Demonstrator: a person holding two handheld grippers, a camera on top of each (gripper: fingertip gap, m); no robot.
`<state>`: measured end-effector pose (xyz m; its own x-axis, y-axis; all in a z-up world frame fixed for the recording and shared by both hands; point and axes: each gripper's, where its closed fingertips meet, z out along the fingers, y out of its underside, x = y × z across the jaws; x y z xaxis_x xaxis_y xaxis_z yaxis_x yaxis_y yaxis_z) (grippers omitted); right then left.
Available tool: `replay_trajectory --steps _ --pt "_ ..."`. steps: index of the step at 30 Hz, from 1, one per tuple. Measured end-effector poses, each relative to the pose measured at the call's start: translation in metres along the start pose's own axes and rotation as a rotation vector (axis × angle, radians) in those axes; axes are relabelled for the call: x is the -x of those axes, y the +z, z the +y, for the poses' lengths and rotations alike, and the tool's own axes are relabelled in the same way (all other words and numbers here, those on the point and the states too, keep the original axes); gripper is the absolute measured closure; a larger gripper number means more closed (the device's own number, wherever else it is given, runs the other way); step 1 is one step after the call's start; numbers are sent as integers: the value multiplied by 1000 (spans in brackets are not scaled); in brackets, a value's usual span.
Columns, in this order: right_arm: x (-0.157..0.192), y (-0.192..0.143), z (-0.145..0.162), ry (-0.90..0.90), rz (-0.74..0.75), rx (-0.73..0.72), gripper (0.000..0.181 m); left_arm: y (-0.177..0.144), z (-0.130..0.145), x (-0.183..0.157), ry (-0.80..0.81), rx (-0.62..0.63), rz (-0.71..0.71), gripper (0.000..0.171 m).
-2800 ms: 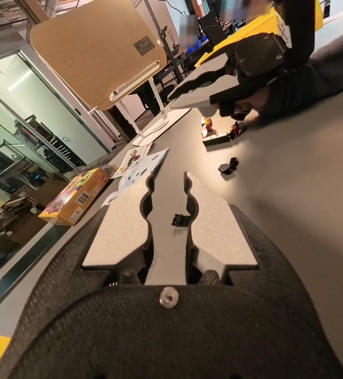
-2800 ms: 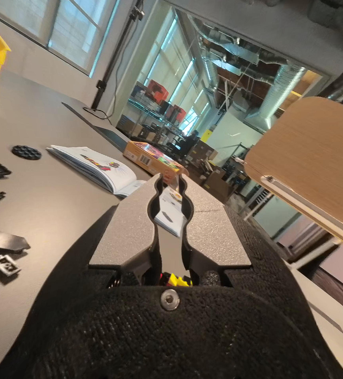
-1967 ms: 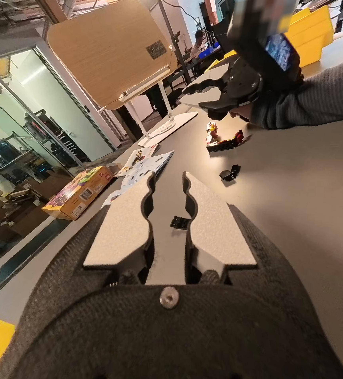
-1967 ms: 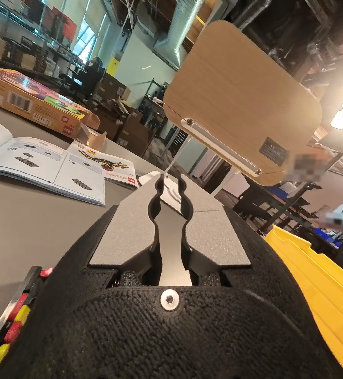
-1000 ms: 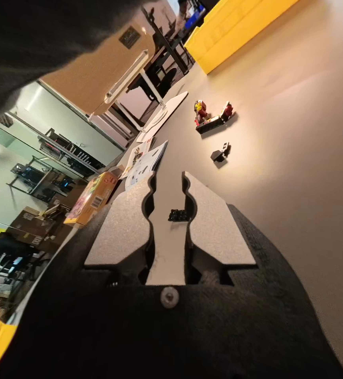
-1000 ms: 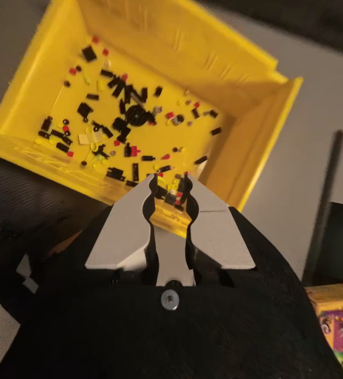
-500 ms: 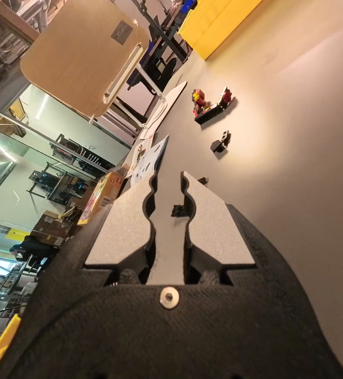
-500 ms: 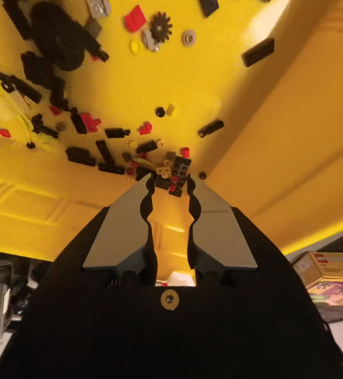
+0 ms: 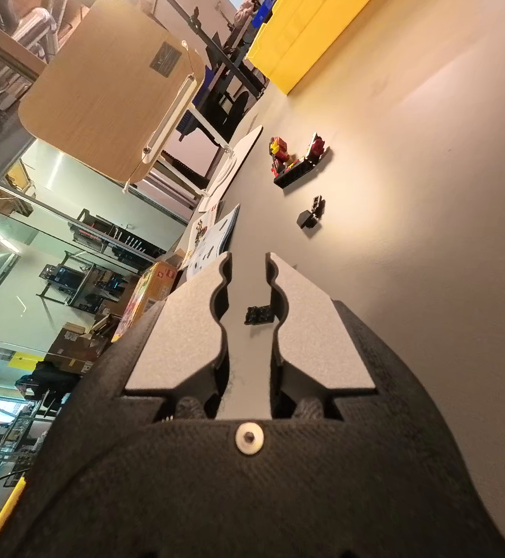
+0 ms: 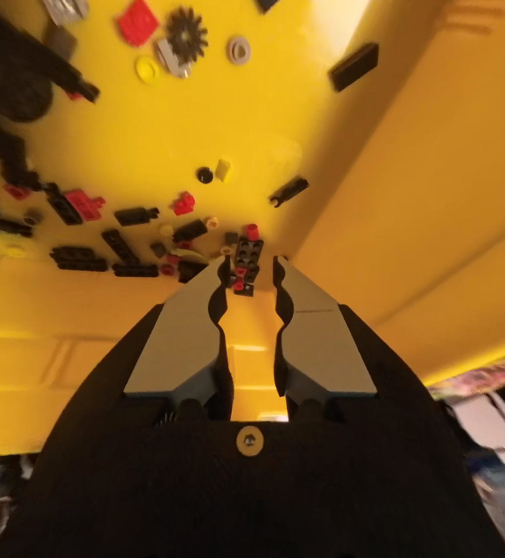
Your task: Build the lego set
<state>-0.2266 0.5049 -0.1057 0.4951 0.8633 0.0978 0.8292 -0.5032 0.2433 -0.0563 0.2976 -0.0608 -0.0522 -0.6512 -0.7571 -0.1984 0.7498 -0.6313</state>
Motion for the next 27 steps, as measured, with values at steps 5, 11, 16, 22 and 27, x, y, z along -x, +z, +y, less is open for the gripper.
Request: replay_trajectory --steps 5,11,16,22,27 --pt "-17 4 10 -174 246 129 168 0 -1 -2 11 -3 4 151" --pt "-12 10 4 -208 258 108 177 -1 -2 -2 19 -4 6 151" --pt "6 -9 -27 -118 90 -104 167 0 -2 -4 24 -4 11 151" --pt "27 -12 -13 -79 -159 -61 143 -1 -2 -4 30 -4 12 151" --pt "21 -6 -11 -139 -103 -99 153 -1 -3 -6 38 -8 15 151"
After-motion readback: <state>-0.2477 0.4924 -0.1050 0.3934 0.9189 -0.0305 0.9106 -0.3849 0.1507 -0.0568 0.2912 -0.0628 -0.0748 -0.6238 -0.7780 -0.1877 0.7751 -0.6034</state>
